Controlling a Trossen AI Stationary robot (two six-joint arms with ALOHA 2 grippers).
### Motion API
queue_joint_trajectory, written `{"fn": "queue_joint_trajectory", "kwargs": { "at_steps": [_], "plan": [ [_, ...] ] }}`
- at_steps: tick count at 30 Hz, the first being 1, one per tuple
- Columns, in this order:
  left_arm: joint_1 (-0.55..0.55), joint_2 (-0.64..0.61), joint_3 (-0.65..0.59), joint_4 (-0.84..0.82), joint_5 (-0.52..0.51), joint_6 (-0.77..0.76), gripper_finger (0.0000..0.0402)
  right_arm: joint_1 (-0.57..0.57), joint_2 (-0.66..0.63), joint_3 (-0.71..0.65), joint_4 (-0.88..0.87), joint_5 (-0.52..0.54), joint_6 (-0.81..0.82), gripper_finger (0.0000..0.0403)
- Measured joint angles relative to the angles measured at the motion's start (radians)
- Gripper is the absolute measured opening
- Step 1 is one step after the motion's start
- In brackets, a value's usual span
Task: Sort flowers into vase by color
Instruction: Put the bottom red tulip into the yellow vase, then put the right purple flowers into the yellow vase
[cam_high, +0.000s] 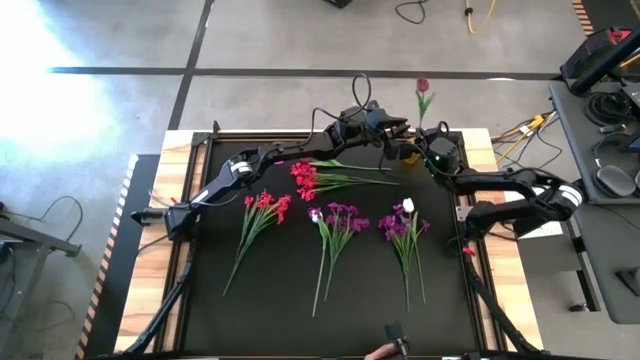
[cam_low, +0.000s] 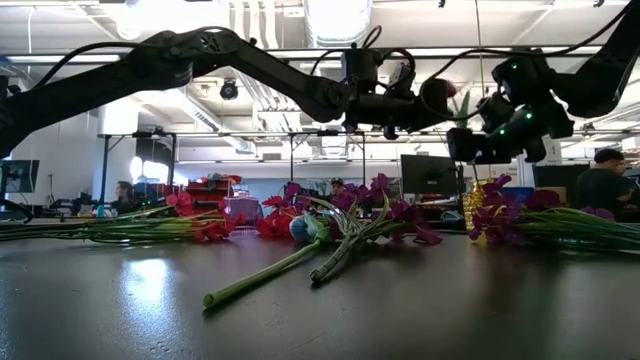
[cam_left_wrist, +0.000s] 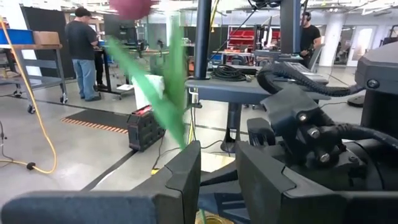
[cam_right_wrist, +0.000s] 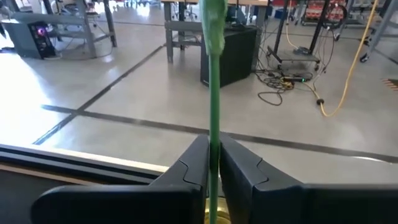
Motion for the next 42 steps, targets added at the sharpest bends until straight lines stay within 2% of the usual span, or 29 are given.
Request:
{"fn": "queue_joint_trajectory", "kwargs": {
  "at_steps": [4,13,19,25,29,35,38,42],
  "plan": [
    [0.0,0.0,0.0,-0.002,0.0,0.0,0.0086,0.001,0.009,0.02,-0.02,0.0,-0.002,0.0064],
    [0.001,0.0,0.0,-0.001,0.0,0.001,0.0086,0.001,-0.053,0.13,-0.274,0.006,-0.001,0.0169],
    [0.001,-0.004,0.0,-0.002,-0.008,0.002,0.0081,0.001,-0.13,0.189,-0.44,0.014,-0.012,0.0204],
    [0.001,-0.01,0.0,0.061,-0.034,0.024,0.0043,0.003,-0.278,0.163,-0.55,0.016,-0.007,0.021],
    [0.001,-0.012,-0.057,0.184,-0.033,0.034,0.0007,0.039,-0.398,0.093,-0.566,0.015,0.01,0.0204],
    [0.0,-0.015,-0.188,0.399,0.023,-0.036,0.0002,0.162,-0.582,-0.003,-0.591,-0.012,0.032,0.0191],
    [-0.007,-0.034,-0.25,0.437,0.081,-0.08,0.0,0.236,-0.656,-0.015,-0.649,-0.037,0.017,0.0181],
    [-0.023,-0.124,-0.365,0.454,0.092,-0.07,0.0,0.317,-0.732,0.006,-0.76,-0.1,-0.015,0.0164]
  ]
}}
